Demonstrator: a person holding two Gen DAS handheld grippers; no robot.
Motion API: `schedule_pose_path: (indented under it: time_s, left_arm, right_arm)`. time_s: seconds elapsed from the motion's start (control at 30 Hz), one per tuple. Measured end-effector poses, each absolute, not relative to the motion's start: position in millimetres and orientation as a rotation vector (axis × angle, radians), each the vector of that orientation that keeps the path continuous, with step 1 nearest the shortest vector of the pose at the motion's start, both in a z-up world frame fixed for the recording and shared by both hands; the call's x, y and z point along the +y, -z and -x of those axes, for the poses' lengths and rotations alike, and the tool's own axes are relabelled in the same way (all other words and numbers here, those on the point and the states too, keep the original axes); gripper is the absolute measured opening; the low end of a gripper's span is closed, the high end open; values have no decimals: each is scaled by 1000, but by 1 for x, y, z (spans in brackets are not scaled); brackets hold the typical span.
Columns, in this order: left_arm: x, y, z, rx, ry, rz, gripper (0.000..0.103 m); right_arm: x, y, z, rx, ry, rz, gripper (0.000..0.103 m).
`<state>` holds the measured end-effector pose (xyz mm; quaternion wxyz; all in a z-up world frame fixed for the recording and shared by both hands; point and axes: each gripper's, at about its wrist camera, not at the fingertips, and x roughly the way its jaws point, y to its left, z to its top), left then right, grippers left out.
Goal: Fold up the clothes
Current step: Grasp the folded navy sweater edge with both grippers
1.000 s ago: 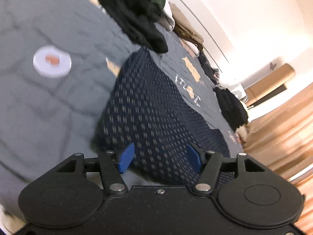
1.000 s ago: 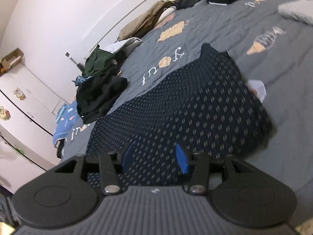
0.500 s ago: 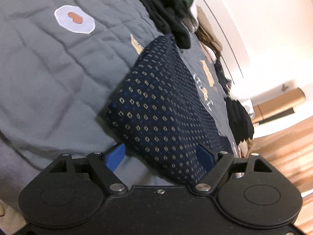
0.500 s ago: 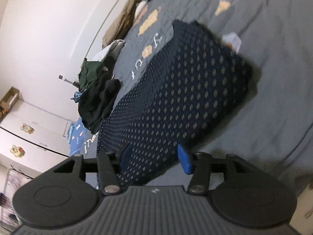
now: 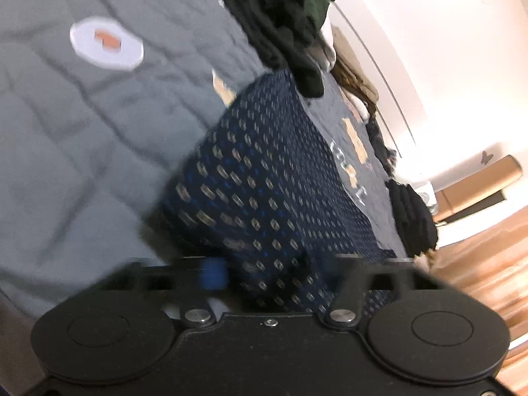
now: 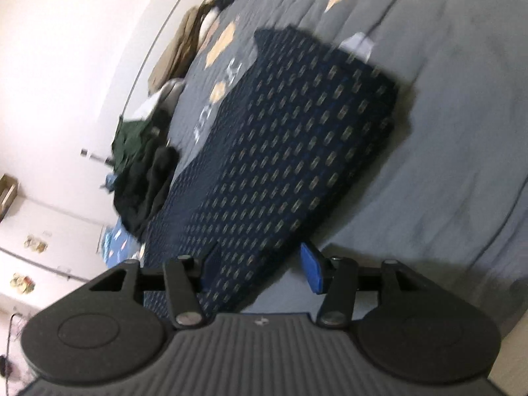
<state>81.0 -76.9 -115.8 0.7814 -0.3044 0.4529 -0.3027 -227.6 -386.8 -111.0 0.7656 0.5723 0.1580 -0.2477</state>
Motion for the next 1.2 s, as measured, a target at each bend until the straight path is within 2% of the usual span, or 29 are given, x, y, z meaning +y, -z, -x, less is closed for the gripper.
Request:
schedule_pose_path:
  time_s: [0.17,0.27,0.37,0.43,0.47,0.6,0.7,0.73,0.83,1.03,1.2]
  left_arm:
    - [-67,122,-87,1005,589,725,26]
    - [-71,128,-89,1026,580,709,34]
    - [-80,127,-89,1017,609,682,48]
    - [-83,126,-89,1013,622,671,49]
    - [-84,126,-90,1011,624,668,48]
    - [-77,127,-91,1000,601,695,22]
    - [-68,122,-92,975,588,731,13]
    - [-66,120,-93,964,586,739,12]
    - [-63,111,-91,931,589,731,9]
    - [-53,95,-86,905,592,697,8]
    - [-59,107,-92,971,571,657,10]
  right_arm:
    - [-403,120,251,253,682,-1291,52]
    - [-411,127,252,233,701,-1325,53]
    - [-413,134,243,213,676,-1351,55]
    - [-413,137,239,208,674,-1353,56]
    - [-413,138,238,202,675,-1353,56]
    - [-417,139,243,165,688,-1382,56]
    - [-419,137,251,126,727,-1377,48]
    - [-420,136,254,112,743,-1367,37]
    - [-424,132,261,77,753,-1352,18]
    - [-418,113,270,38,774,-1299,14]
    - [-419,126,269,162,824,-1337,17]
